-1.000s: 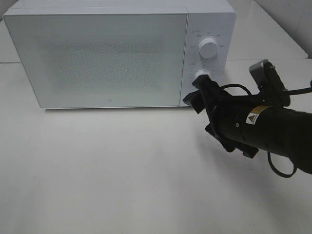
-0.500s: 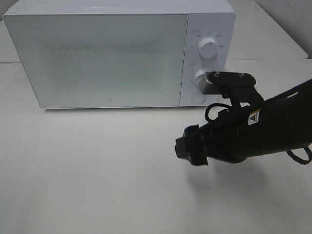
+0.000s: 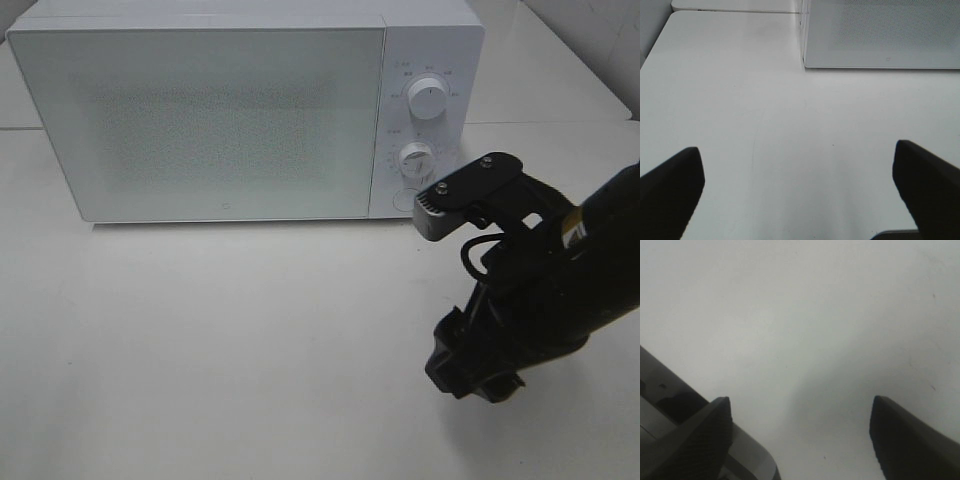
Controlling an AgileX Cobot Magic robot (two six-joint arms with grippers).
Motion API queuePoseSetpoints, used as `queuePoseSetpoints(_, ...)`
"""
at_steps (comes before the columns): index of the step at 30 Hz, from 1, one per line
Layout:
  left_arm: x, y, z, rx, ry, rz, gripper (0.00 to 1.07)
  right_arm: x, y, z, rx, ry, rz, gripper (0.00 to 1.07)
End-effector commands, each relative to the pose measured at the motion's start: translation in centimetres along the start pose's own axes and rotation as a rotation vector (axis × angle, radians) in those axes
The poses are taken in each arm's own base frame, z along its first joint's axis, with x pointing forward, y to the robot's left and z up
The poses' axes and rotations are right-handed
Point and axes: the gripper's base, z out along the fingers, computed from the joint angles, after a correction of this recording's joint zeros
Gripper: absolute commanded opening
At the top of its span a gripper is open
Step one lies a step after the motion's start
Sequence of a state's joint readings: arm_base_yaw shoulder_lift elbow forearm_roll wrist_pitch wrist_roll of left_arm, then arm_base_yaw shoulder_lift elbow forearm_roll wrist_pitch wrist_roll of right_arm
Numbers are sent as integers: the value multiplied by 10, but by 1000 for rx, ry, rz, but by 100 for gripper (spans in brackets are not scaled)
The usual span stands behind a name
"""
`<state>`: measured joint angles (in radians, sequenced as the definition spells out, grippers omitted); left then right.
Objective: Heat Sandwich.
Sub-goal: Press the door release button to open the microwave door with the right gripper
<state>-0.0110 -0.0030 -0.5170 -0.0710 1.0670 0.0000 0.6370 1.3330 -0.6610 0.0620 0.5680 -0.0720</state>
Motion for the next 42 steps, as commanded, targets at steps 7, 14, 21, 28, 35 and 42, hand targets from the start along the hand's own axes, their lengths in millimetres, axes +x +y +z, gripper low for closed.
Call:
queuePoseSetpoints(7, 2, 0, -3, -2, -20, 2, 98, 31, -2, -61, 42, -22, -14, 75)
queuePoseSetpoints(14, 2, 0, -3, -2, -20, 2, 98, 59, 0, -96, 44, -92, -16, 75)
queuePoseSetpoints(21, 2, 0, -3, -2, -20, 2, 98, 105, 3, -121, 46, -216, 12, 75)
queuePoseSetpoints(28, 2, 0, -3, -2, -20, 2, 98, 132, -4, -113, 95, -265, 177, 75)
queuePoseSetpoints(35, 2, 0, -3, -2, -20, 2, 98, 154, -7, -126, 204, -460, 329, 75)
queuePoseSetpoints(42, 2, 0, -3, -2, -20, 2, 98, 176, 1, -138, 329, -624, 419, 75)
